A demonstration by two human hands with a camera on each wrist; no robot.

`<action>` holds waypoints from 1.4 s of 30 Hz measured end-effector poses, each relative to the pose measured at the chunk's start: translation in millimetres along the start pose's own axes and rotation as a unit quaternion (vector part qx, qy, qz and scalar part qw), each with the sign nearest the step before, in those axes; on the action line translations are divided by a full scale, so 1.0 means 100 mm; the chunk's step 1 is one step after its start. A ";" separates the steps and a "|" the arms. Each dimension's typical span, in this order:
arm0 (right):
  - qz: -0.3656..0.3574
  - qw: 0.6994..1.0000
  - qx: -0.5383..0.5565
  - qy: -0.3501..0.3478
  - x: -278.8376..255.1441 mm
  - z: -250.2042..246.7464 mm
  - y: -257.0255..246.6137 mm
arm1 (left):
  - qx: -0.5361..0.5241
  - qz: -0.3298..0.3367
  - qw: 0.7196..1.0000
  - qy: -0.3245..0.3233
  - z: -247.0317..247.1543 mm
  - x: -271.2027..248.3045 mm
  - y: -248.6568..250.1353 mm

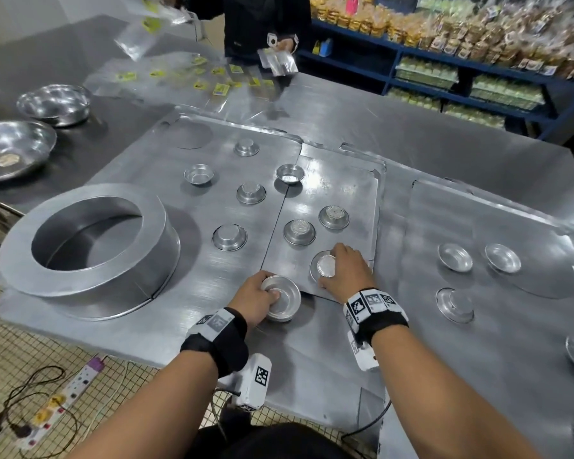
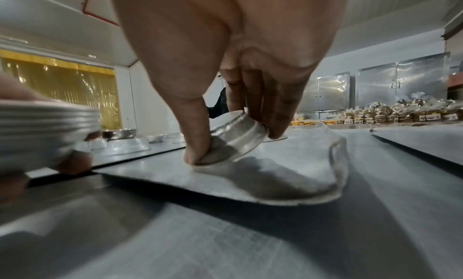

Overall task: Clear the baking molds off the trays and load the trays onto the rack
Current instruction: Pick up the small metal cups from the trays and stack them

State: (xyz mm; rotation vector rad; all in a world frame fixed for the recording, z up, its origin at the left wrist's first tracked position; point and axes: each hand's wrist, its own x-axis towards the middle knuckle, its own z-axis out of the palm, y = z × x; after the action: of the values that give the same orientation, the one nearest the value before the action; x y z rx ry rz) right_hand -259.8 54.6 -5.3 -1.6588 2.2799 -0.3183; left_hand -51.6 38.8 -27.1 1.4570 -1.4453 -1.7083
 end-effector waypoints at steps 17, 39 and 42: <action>-0.114 0.940 0.307 0.099 -0.67 -0.13 0.08 | -0.150 -0.089 0.982 -0.073 0.47 -0.04 0.35; -0.014 0.954 0.301 -0.012 -1.15 -0.40 1.09 | -0.019 -0.019 0.985 -0.169 1.41 -0.04 0.41; -0.009 0.975 0.219 -0.038 -1.12 -0.48 1.26 | 0.005 -0.018 0.986 -0.164 1.52 -0.07 0.42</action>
State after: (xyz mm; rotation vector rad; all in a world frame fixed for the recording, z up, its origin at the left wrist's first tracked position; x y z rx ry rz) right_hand -357.0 200.5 7.7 -1.4338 1.9582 -0.6923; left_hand -198.4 92.4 -4.1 1.2536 -1.6008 -2.0395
